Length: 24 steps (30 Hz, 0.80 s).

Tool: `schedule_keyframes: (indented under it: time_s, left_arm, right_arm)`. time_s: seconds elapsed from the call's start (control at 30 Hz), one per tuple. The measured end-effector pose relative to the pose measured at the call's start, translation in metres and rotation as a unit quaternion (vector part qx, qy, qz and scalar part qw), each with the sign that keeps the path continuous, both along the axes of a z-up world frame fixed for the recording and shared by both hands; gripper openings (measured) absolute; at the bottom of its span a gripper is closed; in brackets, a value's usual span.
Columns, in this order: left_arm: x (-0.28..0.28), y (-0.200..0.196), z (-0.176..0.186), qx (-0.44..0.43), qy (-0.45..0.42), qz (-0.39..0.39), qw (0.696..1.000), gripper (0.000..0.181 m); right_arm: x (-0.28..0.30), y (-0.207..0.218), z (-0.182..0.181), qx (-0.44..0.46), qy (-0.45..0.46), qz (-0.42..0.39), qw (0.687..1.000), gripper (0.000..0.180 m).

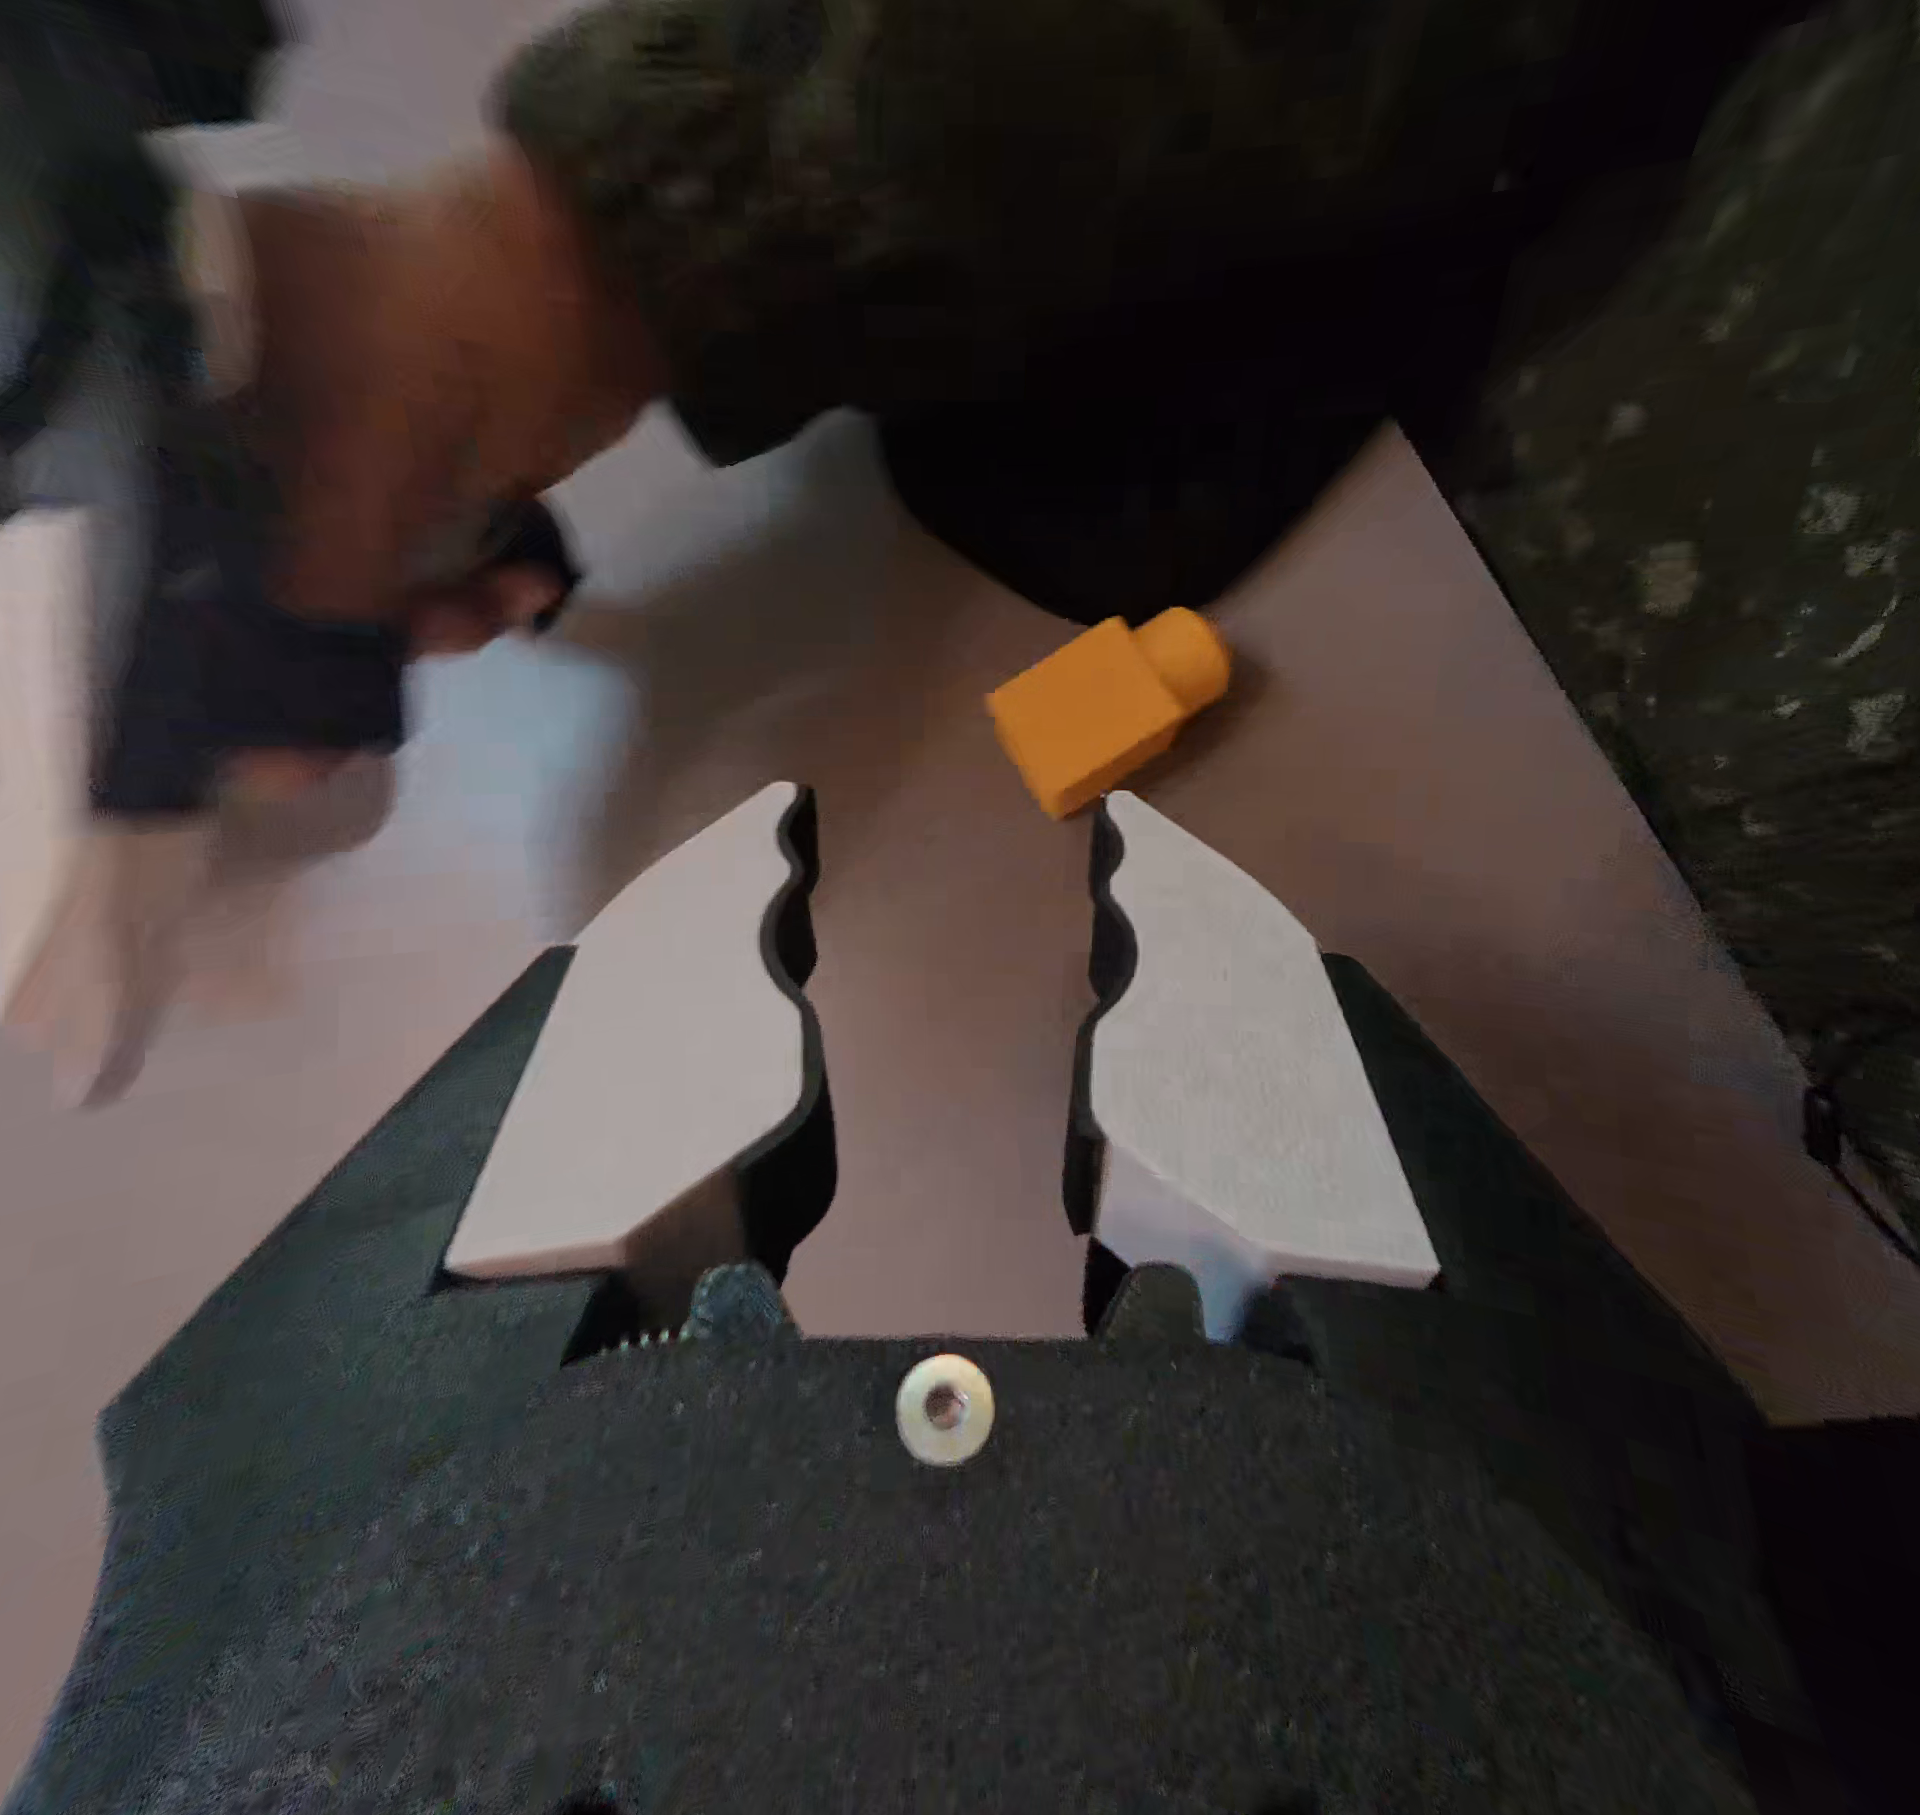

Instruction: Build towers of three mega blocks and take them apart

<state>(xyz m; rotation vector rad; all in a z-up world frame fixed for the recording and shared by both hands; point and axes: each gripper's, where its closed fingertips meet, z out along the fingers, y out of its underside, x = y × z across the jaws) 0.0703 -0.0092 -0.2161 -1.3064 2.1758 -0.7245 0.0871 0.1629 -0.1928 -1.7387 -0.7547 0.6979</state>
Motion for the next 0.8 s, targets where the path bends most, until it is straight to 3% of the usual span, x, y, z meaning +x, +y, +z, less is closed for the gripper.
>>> schedule_keyframes:
  time_s: [0.07, 0.2, 0.33, 0.43, 0.5, 0.6, 0.7, 0.8]
  left_arm:
    - [0.015, -0.026, -0.029, 0.029, 0.020, -0.062, 0.997, 0.057]
    - [0.025, -0.039, -0.070, 0.098, 0.064, -0.103, 0.988, 0.064]
    - [0.028, -0.041, -0.074, 0.127, 0.056, -0.124, 0.983, 0.047]
    - [0.023, -0.031, -0.071, 0.109, 0.062, -0.101, 0.987, 0.046]
    - [0.024, -0.015, -0.052, 0.076, 0.017, -0.063, 0.995, 0.045]
    - [0.029, 0.030, 0.005, -0.018, -0.144, 0.035, 0.989, 0.045]
    - [0.010, 0.091, 0.049, -0.117, -0.291, 0.143, 0.939, 0.045]
    - [-0.015, 0.134, 0.053, -0.186, -0.349, 0.213, 0.893, 0.045]
  right_arm:
    - [0.006, 0.004, -0.005, -0.006, -0.001, -0.008, 1.000, 0.035]
    - [0.011, 0.007, -0.005, -0.013, 0.012, -0.016, 1.000, 0.033]
    - [0.011, 0.007, -0.008, -0.017, 0.007, -0.014, 1.000, 0.032]
    - [0.009, 0.006, -0.011, -0.017, -0.001, -0.012, 1.000, 0.032]
    - [0.008, 0.005, -0.009, -0.013, 0.001, -0.008, 1.000, 0.032]
    - [0.006, -0.001, 0.007, 0.006, 0.036, 0.010, 0.999, 0.032]
    - [0.006, -0.010, 0.033, 0.029, 0.103, 0.030, 0.994, 0.032]
    - [0.009, -0.019, 0.058, 0.040, 0.175, 0.055, 0.982, 0.034]
